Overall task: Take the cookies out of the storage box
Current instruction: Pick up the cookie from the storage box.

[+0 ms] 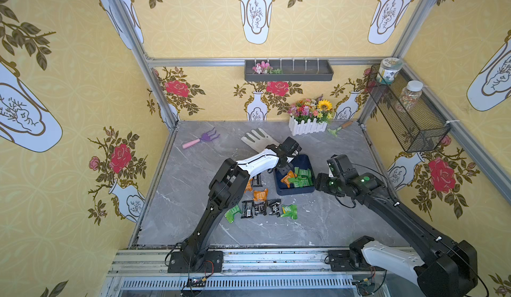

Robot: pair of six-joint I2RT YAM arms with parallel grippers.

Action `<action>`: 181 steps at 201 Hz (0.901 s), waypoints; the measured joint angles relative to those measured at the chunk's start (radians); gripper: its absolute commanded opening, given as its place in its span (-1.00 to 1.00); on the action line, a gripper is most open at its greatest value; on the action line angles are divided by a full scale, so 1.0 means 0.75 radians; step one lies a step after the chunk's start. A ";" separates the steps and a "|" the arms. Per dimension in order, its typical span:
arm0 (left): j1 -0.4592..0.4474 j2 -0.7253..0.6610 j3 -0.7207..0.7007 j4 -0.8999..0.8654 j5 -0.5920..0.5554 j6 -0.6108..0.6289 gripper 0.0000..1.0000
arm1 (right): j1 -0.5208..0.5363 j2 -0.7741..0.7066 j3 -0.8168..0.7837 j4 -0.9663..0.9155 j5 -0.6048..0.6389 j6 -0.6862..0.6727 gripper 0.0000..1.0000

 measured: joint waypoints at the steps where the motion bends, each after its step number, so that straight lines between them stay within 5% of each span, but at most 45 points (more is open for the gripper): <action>1: 0.000 0.001 0.001 -0.001 0.000 0.001 0.22 | 0.000 -0.001 0.000 0.000 0.000 0.000 0.22; 40: -0.002 0.052 0.053 -0.047 0.008 0.009 0.14 | 0.000 -0.004 -0.001 -0.001 -0.001 0.004 0.22; 181: -0.022 0.072 0.135 -0.109 0.025 -0.042 -0.66 | 0.000 -0.020 -0.002 -0.001 -0.003 0.005 0.21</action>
